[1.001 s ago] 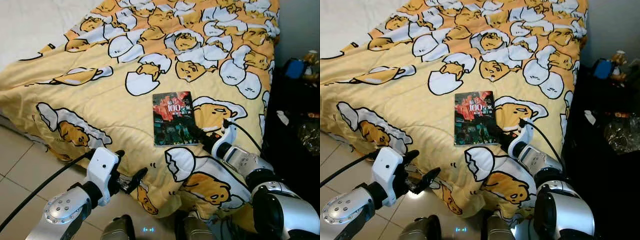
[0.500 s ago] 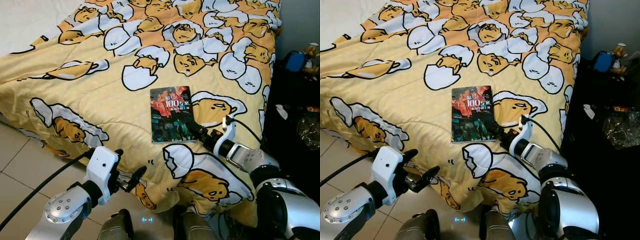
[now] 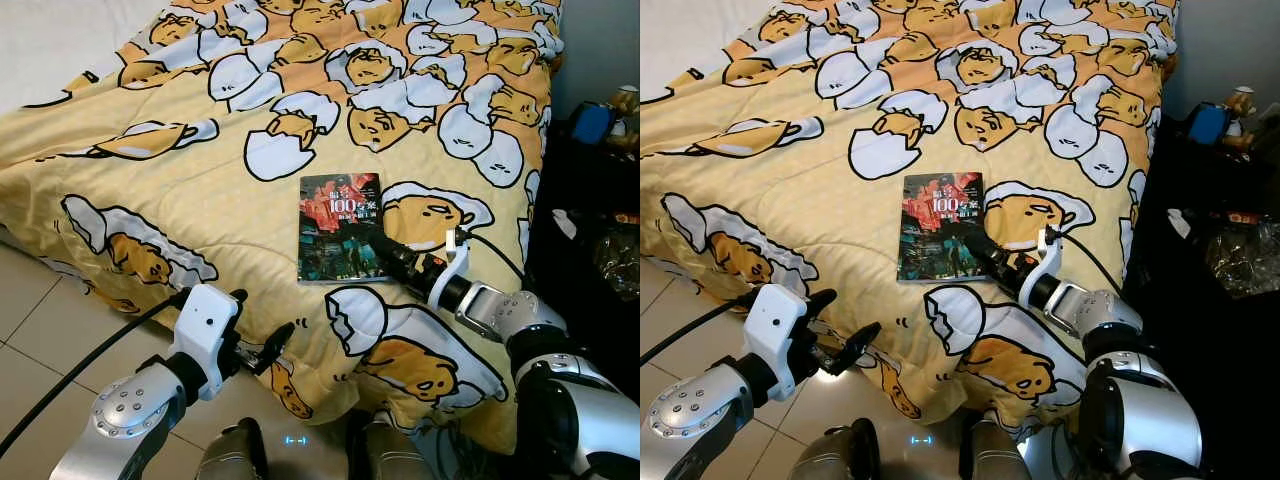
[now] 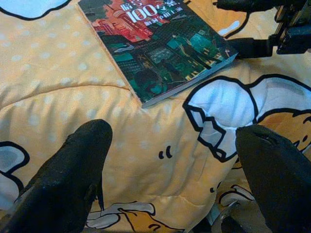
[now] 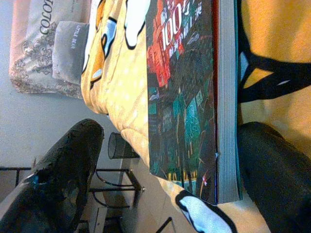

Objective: Clean up the room

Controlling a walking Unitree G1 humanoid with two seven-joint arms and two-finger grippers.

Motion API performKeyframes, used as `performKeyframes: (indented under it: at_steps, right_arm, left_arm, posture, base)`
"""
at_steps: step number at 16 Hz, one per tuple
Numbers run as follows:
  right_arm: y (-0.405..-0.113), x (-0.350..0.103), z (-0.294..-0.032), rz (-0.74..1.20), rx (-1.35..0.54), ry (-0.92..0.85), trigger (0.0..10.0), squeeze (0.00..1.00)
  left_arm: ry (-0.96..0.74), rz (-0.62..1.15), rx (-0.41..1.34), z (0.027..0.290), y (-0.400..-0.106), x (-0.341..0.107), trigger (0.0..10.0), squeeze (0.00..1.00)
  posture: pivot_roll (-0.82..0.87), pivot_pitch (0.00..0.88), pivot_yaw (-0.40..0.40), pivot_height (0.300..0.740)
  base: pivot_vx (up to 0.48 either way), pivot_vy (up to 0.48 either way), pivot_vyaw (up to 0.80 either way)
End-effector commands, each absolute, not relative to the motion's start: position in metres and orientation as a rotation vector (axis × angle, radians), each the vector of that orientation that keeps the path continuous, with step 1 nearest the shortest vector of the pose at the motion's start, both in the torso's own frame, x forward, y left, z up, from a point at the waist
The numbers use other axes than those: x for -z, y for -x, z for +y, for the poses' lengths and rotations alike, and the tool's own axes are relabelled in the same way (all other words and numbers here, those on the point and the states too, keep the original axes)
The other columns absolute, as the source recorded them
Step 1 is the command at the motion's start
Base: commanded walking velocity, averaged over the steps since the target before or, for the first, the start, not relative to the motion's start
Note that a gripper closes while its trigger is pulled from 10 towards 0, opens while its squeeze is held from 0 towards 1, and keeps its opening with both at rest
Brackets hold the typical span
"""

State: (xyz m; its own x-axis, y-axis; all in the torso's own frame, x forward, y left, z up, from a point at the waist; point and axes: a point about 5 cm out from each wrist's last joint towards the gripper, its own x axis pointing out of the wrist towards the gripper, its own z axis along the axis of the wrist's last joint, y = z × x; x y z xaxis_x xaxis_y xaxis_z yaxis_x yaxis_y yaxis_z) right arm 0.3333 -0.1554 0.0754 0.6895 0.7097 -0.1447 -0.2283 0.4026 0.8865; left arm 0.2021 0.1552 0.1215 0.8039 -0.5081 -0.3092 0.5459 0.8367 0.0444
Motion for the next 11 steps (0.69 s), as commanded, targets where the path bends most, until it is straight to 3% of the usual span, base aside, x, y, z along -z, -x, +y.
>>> performKeyframes:
  at_steps: [1, 6, 11]
  right_arm:
    - [-0.332, -0.075, -0.154, 0.561, -0.644, -0.989, 10.0, 0.00]
    - [-0.321, -0.041, -0.146, 0.702, -0.473, -0.775, 10.0, 0.00]
    - [-0.310, -0.025, -0.132, 0.781, -0.470, -0.737, 10.0, 0.00]
  left_arm:
    - [-0.129, 0.302, 0.559, 0.156, -0.200, -0.119, 10.0, 0.00]
    - [-0.134, 0.314, 0.561, 0.153, -0.199, -0.115, 10.0, 0.00]
    - [-0.138, 0.325, 0.565, 0.154, -0.198, -0.114, 10.0, 0.00]
  posture:
    - [-0.11, 0.236, -0.059, 0.740]
    - [-0.11, 0.241, -0.056, 0.740]
    - [-0.10, 0.251, -0.052, 0.740]
  base:
    - [0.000, 0.000, 0.00]
    - [0.000, 0.000, 0.00]
    - [0.000, 0.000, 0.00]
